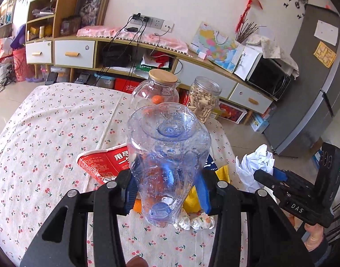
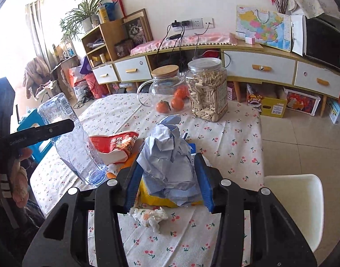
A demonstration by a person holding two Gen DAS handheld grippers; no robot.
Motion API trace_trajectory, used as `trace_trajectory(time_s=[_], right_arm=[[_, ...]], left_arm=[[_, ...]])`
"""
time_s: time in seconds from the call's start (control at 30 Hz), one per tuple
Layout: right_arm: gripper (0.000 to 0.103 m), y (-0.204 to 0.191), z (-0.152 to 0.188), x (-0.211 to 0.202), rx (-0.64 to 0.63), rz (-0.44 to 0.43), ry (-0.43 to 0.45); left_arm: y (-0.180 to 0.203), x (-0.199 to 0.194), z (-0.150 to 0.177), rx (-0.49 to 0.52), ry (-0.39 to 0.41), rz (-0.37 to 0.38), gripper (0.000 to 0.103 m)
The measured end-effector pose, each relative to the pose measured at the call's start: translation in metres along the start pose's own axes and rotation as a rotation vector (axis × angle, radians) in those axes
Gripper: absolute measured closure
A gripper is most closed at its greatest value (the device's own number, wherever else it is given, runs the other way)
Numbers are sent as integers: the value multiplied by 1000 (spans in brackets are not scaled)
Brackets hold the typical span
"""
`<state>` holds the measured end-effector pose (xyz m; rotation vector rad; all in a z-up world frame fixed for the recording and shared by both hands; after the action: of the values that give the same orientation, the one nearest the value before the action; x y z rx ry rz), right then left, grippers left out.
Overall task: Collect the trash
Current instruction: 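Grasp the crumpled paper with the right tool while the left tool holds the bottle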
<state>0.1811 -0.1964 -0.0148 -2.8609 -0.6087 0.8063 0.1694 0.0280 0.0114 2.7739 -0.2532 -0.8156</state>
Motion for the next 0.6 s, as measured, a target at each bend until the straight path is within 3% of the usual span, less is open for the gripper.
trace_trajectory(time_s=[0.37,0.6], right_arm=[[58,34,-7,-24,35,115,72],[58,63,-4,-46,72,181,98]], left_arm=[[28,4,-2,2,17,11,59],[70,12,4,11,3,65,59]])
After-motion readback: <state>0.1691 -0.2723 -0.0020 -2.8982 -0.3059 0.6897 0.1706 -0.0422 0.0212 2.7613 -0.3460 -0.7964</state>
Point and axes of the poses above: each gripper's, at about its wrist camera, not at the fingertips, and x roughly the way its jaws point, y to its right, z to its underside, the point moved 5 cm from there along x, roughly the way its jaws point, and after that the axes turned 10 degrees about y, right-handed, at the moved point
